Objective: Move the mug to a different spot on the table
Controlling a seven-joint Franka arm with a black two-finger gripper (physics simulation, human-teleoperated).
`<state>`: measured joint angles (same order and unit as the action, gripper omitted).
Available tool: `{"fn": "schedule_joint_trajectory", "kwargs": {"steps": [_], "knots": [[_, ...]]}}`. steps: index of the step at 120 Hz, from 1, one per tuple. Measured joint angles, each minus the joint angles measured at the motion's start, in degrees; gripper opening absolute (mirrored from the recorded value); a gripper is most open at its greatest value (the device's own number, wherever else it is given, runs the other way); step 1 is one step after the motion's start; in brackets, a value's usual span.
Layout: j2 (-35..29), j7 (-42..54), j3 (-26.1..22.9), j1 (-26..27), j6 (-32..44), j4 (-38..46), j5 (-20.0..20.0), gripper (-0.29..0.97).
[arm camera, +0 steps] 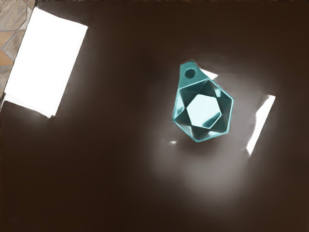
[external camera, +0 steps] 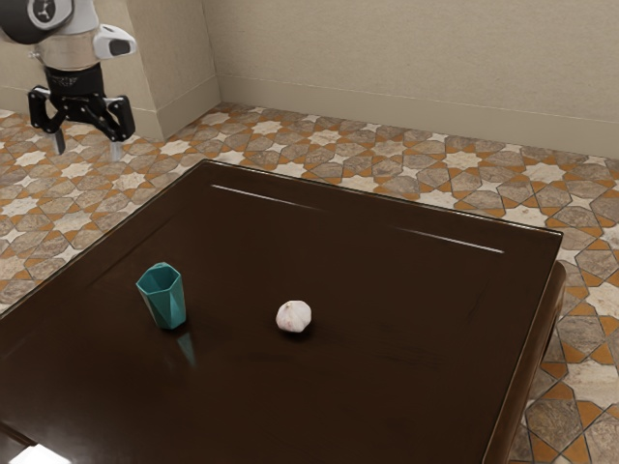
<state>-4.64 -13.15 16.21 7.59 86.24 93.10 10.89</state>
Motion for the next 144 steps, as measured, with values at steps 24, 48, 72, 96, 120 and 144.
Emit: {"fn": "schedule_joint_trajectory", "kwargs": {"steps": [24,48,72,96,120,144], "knots": [[0.8,-1.5,-0.2,-0.5,2.3,2.6,-0.1,0.68],[10.8,-7.9,0.3,-6.0,10.1,5.5,-9.2,0.68],[14.6,-15.3,0.4,-10.2,16.8,10.6,-12.8,0.68],[20.3,-20.0,0.2,-11.3,21.2,9.9,-15.3,0.68],[23.9,-22.8,-0.2,-11.3,24.1,7.0,-16.1,0.68],[26.6,-23.8,-1.1,-11.2,26.0,6.6,-17.2,0.68]]}}
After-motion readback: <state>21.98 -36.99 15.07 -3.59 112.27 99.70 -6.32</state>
